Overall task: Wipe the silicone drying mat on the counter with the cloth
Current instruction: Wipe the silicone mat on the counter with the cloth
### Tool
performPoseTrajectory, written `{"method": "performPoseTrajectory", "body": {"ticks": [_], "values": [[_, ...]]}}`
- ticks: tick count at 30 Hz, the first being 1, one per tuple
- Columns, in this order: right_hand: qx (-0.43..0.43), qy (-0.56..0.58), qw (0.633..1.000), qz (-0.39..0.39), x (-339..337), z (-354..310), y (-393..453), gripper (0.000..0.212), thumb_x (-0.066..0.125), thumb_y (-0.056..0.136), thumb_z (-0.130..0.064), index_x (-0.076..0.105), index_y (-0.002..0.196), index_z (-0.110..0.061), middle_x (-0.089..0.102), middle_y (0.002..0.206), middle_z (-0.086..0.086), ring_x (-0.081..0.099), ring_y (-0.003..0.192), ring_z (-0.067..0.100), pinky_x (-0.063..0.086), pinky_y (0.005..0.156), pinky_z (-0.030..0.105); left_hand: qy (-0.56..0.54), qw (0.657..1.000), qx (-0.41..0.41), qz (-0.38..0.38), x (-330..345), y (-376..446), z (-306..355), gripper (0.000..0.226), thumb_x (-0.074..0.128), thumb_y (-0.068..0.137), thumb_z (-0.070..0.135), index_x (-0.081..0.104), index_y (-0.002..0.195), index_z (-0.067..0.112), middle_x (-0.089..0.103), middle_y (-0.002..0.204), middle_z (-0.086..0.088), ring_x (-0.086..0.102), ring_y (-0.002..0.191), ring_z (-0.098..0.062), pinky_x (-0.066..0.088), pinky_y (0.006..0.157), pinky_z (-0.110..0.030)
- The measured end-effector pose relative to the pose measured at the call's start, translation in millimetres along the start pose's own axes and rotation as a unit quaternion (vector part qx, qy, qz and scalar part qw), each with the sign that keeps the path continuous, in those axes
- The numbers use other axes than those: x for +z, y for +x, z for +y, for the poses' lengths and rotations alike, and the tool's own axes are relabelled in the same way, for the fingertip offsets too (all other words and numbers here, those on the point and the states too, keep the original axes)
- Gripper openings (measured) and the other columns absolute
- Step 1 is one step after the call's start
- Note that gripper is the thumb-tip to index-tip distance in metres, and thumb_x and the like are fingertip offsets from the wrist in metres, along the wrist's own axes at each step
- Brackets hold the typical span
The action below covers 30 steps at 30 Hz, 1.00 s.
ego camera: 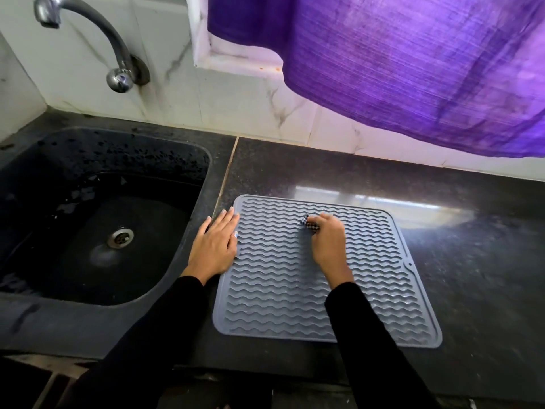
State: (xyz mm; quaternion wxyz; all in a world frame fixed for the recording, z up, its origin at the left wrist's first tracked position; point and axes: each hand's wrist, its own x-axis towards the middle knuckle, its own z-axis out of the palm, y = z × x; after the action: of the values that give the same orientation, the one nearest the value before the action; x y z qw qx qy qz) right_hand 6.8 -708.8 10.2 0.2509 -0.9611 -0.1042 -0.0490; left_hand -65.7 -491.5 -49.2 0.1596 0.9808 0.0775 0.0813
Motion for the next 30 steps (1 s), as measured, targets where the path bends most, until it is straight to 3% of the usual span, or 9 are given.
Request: {"method": "performPoseTrajectory", "body": {"ticks": [4,8,13,17,19,22,24,27,30], "values": [[-0.017,-0.119,0.993,-0.019,16,0,-8,0.032,0.041,0.094,-0.017,0.059,0.120,-0.016,0.050,0.133,0.009,0.037,0.128,0.029,0.029,0.108,0.042,0.006,1.000,0.002,0.002,1,1,0,0.067,0.003,0.086,0.040,0.022,0.147,0.020,0.019,0.155,0.005,0.013,0.142,-0.007,0.005,0.116,-0.033],[-0.031,-0.197,0.979,-0.033,17,-4,-5,0.026,0.040,0.095,-0.017,0.057,0.115,-0.015,0.050,0.124,0.008,0.039,0.120,0.027,0.033,0.101,0.039,0.014,1.000,0.004,-0.003,1,1,-1,0.068,0.001,0.085,0.041,0.021,0.147,0.020,0.018,0.155,0.005,0.012,0.143,-0.007,0.006,0.116,-0.034],[-0.030,-0.215,0.976,-0.033,15,-3,-3,0.025,0.039,0.095,-0.015,0.055,0.113,-0.012,0.051,0.118,0.008,0.044,0.110,0.025,0.040,0.091,0.036,0.012,1.000,0.004,-0.006,0,1,-2,0.068,0.000,0.085,0.042,0.021,0.147,0.021,0.017,0.155,0.006,0.011,0.143,-0.006,0.005,0.116,-0.033],[-0.035,-0.223,0.973,-0.056,12,-7,7,0.026,0.041,0.094,-0.010,0.057,0.114,-0.011,0.052,0.118,0.010,0.046,0.110,0.029,0.039,0.092,0.039,0.011,1.000,0.002,-0.011,-1,1,-1,0.071,-0.002,0.083,0.043,0.018,0.148,0.022,0.014,0.156,0.007,0.008,0.143,-0.005,0.003,0.116,-0.032],[-0.018,-0.178,0.982,-0.063,6,-8,15,0.027,0.045,0.091,-0.005,0.064,0.108,-0.012,0.057,0.115,0.010,0.048,0.109,0.030,0.041,0.092,0.041,0.009,1.000,0.002,-0.006,-1,1,-1,0.072,-0.003,0.082,0.044,0.018,0.148,0.022,0.014,0.156,0.007,0.008,0.143,-0.005,0.002,0.116,-0.031],[0.063,0.015,0.998,-0.018,-3,-11,28,0.028,0.053,0.083,0.002,0.073,0.098,-0.011,0.070,0.103,0.012,0.061,0.102,0.029,0.046,0.093,0.033,0.007,1.000,0.005,-0.001,-1,0,0,0.072,-0.003,0.082,0.044,0.019,0.148,0.022,0.016,0.156,0.006,0.009,0.143,-0.006,0.002,0.116,-0.032],[0.036,0.039,0.999,0.002,-1,-17,25,0.034,0.052,0.079,0.007,0.072,0.101,-0.010,0.070,0.103,0.012,0.063,0.100,0.027,0.045,0.095,0.031,0.006,1.000,0.008,0.005,-1,-1,0,0.071,-0.002,0.083,0.044,0.020,0.147,0.022,0.017,0.155,0.005,0.010,0.143,-0.006,0.002,0.116,-0.032],[-0.043,-0.083,0.995,-0.047,17,-20,5,0.035,0.048,0.087,0.000,0.064,0.115,-0.013,0.059,0.121,0.011,0.049,0.116,0.029,0.038,0.101,0.038,-0.003,1.000,0.011,0.007,-1,-1,-1,0.070,0.000,0.084,0.044,0.020,0.147,0.022,0.017,0.155,0.005,0.010,0.143,-0.006,0.001,0.115,-0.031],[-0.063,-0.220,0.972,-0.060,21,-19,-5,0.036,0.043,0.094,-0.011,0.051,0.127,-0.019,0.044,0.135,0.009,0.033,0.129,0.029,0.027,0.107,0.049,-0.005,1.000,0.012,0.010,-1,-1,-2,0.068,0.001,0.086,0.044,0.021,0.147,0.022,0.018,0.155,0.006,0.011,0.142,-0.005,0.000,0.114,-0.029]]}}
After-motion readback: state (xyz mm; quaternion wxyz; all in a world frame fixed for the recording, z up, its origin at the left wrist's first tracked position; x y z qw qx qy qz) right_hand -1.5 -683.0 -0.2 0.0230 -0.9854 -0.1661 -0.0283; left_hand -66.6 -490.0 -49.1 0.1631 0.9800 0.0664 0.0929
